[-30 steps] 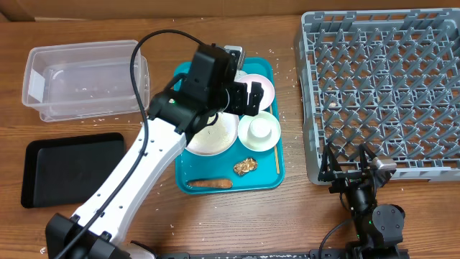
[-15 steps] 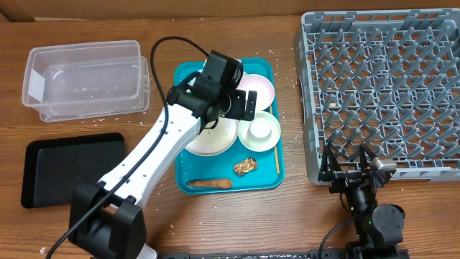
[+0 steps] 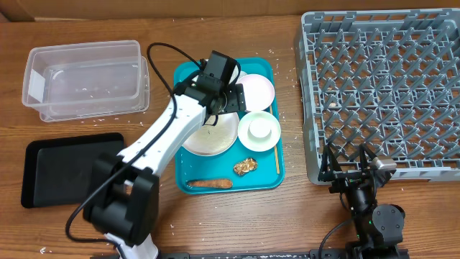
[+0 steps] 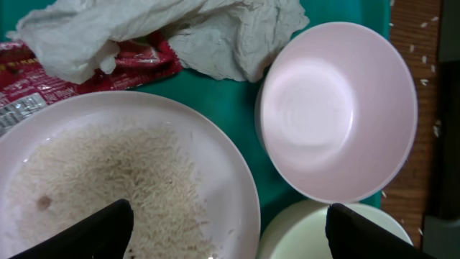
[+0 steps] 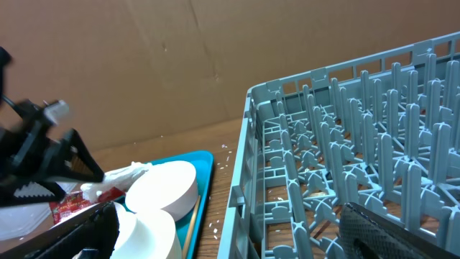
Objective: Sort waste into correct bins and load items into the dishwasher
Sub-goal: 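Move the left gripper over the teal tray toward the white tissue, then lower the left gripper and grasp the crumpled white tissue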
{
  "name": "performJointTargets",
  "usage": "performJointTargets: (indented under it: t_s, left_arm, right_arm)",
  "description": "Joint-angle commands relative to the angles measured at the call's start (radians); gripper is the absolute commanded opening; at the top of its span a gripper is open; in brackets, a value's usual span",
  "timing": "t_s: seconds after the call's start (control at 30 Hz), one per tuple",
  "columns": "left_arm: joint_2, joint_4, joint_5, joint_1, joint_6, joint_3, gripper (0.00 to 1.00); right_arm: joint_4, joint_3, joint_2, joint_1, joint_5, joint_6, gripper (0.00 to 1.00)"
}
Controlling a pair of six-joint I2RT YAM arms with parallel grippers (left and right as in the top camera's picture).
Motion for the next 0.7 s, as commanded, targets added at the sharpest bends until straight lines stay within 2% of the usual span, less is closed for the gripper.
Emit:
performJointTargets:
  t_s: [0.0,0.23,0.37,0.5,0.67]
  left_arm:
    - [0.061,0.019,-0.017,0.002,-0.087,0.02,0.86]
    - [0.057,0.028,0.016,0.002,-0.087,0.028,0.87]
    - [0.042,0.05,0.015,0.002,-0.079,0.046,0.81]
    - [0.043,0.117,0.011,0.002,-0.077,0.056,0.81]
    - [0.045,0.245,0.001,0.002,0.053,0.056,0.81]
  right_arm:
    - [0.006,-0.01,-0.008,-0.001,0.009,-0.008,1.0]
    - [0.006,-0.01,-0.008,-0.001,0.009,-0.007,1.0]
    - [0.006,-0.01,-0.008,-0.001,0.009,-0.007,1.0]
    - [0.006,-0.01,-0.008,-0.001,0.009,-0.007,1.0]
    - [0.006,-0.01,-0.008,-0.001,0.009,-0.008,1.0]
